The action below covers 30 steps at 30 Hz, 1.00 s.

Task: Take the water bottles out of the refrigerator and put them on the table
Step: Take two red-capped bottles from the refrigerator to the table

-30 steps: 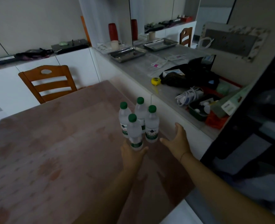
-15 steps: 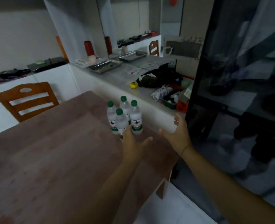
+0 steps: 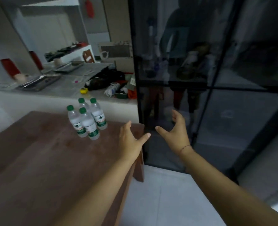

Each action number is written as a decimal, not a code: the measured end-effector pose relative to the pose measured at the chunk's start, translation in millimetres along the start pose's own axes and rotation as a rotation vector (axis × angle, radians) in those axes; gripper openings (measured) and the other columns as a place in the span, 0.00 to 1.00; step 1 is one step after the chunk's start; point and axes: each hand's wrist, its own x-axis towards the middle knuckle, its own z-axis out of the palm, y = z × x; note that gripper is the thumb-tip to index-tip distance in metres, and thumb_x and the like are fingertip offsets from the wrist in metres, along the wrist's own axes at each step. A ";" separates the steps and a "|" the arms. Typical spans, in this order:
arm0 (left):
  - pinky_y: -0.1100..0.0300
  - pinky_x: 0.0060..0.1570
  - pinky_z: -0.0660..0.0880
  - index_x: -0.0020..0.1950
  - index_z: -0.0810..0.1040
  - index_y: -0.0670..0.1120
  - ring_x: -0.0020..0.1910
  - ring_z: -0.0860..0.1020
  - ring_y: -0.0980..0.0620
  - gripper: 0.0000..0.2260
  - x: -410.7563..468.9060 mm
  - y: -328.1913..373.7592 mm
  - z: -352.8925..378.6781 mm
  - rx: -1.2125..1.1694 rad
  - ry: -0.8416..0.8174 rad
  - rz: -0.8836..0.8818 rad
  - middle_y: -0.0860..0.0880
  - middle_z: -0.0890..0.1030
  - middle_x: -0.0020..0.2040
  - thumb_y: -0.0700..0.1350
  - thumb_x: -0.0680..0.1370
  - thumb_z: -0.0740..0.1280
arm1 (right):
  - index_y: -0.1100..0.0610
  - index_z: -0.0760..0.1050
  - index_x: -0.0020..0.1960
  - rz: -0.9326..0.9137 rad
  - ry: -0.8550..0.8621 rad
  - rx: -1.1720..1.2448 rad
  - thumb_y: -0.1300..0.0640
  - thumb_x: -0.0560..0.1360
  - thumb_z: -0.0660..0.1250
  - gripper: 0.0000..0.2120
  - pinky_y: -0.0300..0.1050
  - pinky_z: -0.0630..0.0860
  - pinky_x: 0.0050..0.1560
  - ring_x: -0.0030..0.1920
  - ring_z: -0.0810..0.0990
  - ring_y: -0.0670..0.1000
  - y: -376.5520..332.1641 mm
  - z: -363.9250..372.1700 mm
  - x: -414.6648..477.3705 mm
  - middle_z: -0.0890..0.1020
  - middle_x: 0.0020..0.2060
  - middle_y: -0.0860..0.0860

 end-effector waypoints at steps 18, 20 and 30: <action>0.50 0.68 0.69 0.74 0.61 0.51 0.71 0.65 0.53 0.39 -242.1 152.2 108.0 -0.122 -0.396 0.223 0.52 0.65 0.73 0.55 0.69 0.75 | 0.48 0.58 0.73 0.060 0.383 -0.116 0.49 0.68 0.74 0.38 0.44 0.65 0.70 0.70 0.63 0.44 2.8 -246.3 -230.4 0.64 0.70 0.45; 0.53 0.67 0.68 0.74 0.60 0.52 0.71 0.64 0.54 0.38 -281.5 165.7 119.7 -0.141 -0.433 0.225 0.53 0.65 0.73 0.56 0.69 0.75 | 0.46 0.58 0.72 0.067 0.419 -0.115 0.48 0.69 0.73 0.37 0.39 0.65 0.66 0.68 0.64 0.42 6.1 -275.0 -264.3 0.64 0.70 0.44; 0.59 0.62 0.65 0.74 0.61 0.52 0.71 0.65 0.52 0.37 -450.6 242.5 168.1 -0.194 -0.604 0.359 0.52 0.65 0.73 0.54 0.70 0.75 | 0.51 0.62 0.69 0.132 0.666 -0.192 0.51 0.70 0.72 0.32 0.40 0.69 0.61 0.62 0.71 0.47 7.7 -430.1 -406.7 0.71 0.65 0.50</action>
